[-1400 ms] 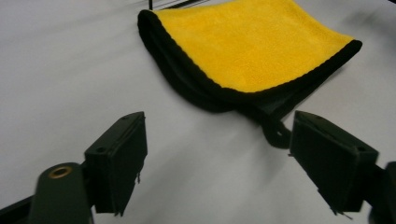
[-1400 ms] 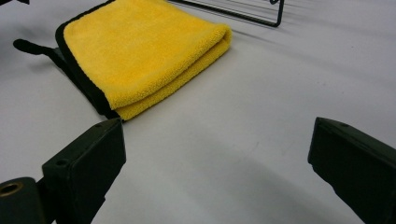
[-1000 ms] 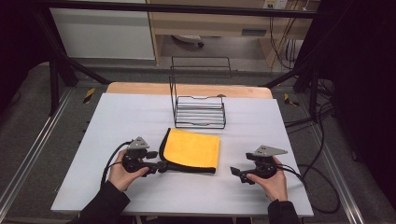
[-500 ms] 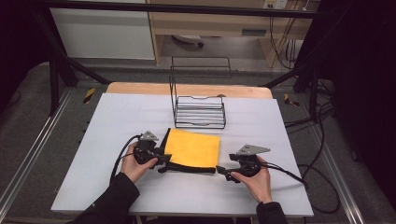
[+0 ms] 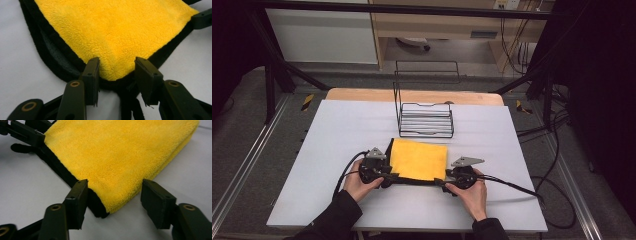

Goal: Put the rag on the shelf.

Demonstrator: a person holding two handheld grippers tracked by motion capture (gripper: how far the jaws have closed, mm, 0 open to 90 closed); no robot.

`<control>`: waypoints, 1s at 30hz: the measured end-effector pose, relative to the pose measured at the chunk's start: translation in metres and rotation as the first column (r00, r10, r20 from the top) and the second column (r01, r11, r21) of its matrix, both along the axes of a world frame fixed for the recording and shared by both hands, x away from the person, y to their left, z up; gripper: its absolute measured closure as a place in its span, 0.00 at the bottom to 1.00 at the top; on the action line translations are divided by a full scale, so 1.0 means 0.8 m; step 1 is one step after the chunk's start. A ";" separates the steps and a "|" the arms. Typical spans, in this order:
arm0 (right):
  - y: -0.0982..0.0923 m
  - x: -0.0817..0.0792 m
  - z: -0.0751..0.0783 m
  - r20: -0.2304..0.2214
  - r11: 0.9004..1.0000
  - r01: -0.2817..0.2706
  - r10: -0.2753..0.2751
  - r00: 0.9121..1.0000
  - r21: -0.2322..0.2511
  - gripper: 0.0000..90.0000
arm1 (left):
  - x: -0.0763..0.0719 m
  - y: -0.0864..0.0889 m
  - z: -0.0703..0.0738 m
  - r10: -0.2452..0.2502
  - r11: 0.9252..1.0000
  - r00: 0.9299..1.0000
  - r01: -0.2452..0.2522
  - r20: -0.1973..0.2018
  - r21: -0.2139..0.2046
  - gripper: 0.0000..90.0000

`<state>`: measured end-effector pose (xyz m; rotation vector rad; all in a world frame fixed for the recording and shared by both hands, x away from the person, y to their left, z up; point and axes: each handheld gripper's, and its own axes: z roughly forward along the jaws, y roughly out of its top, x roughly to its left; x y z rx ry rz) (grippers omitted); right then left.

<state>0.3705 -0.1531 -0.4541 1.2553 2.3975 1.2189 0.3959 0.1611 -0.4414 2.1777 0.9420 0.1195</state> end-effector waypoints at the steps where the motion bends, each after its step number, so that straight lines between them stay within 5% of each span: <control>1: 0.001 -0.001 -0.001 -0.011 1.000 0.005 -0.005 1.000 0.006 0.51 | -0.002 -0.001 0.000 -0.003 1.000 1.000 0.003 -0.004 0.002 0.63; 7: 0.003 -0.002 -0.003 -0.019 1.000 0.021 -0.020 1.000 0.016 0.60 | -0.007 -0.007 -0.001 0.016 1.000 1.000 -0.016 -0.003 0.018 0.65; 16: 0.007 -0.005 -0.005 -0.024 0.998 0.044 -0.044 0.999 0.035 0.75 | -0.010 -0.016 0.001 0.022 0.999 1.000 -0.022 -0.006 0.048 0.90; 22: 0.006 -0.004 -0.002 -0.029 0.997 0.058 -0.056 0.998 0.050 0.83 | -0.005 -0.018 0.017 0.000 0.998 1.000 0.000 0.002 0.063 0.95; 25: 0.005 -0.003 0.002 -0.032 0.996 0.060 -0.058 0.998 0.065 0.81 | -0.002 -0.019 0.030 -0.007 0.997 0.999 0.005 0.032 0.072 0.95; 30: 0.005 -0.005 0.003 -0.024 0.995 0.065 -0.063 0.998 0.076 0.61 | 0.011 -0.024 0.050 -0.021 0.989 0.998 0.011 0.066 0.149 0.95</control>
